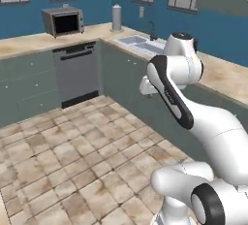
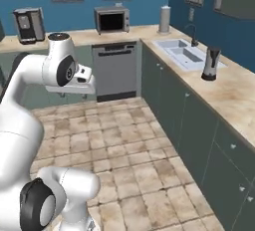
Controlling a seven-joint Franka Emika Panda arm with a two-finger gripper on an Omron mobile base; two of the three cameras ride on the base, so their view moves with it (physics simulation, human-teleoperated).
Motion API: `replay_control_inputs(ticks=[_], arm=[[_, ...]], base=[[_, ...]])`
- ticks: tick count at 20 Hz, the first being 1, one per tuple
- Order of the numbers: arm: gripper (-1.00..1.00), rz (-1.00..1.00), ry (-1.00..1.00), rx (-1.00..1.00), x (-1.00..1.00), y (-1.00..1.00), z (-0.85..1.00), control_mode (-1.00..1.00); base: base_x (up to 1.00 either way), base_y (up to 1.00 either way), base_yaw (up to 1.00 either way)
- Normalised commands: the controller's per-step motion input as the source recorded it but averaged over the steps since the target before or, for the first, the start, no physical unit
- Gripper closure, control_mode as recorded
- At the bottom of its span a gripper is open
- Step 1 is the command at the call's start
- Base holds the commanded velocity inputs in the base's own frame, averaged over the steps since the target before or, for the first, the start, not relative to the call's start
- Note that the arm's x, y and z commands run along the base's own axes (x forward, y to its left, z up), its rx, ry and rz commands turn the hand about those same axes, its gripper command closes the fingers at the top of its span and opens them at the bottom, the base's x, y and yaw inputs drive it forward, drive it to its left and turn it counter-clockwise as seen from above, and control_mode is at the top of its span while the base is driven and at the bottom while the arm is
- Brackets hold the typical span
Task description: Navigate to the coffee machine.
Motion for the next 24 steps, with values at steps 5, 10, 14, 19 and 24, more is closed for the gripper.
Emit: replay_control_inputs(ticks=[5, 10, 14, 19, 24], arm=[[-1.00, 0.00, 0.00, 0.00, 0.00, 0.00, 0.00, 1.00], [-1.00, 0.00, 0.00, 0.00, 0.00, 0.00, 0.00, 1.00], [-1.00, 0.00, 0.00, 0.00, 0.00, 0.00, 0.00, 1.00], [-1.00, 0.00, 0.00, 0.00, 0.00, 0.00, 0.00, 1.00], [-1.00, 0.00, 0.00, 0.00, 0.00, 0.00, 0.00, 1.00]], base=[[0.00, 0.00, -0.75], [0.00, -0.06, -0.65], [0.29, 0.00, -0.54], [0.22, 0.00, -0.55], [0.29, 0.00, -0.52]])
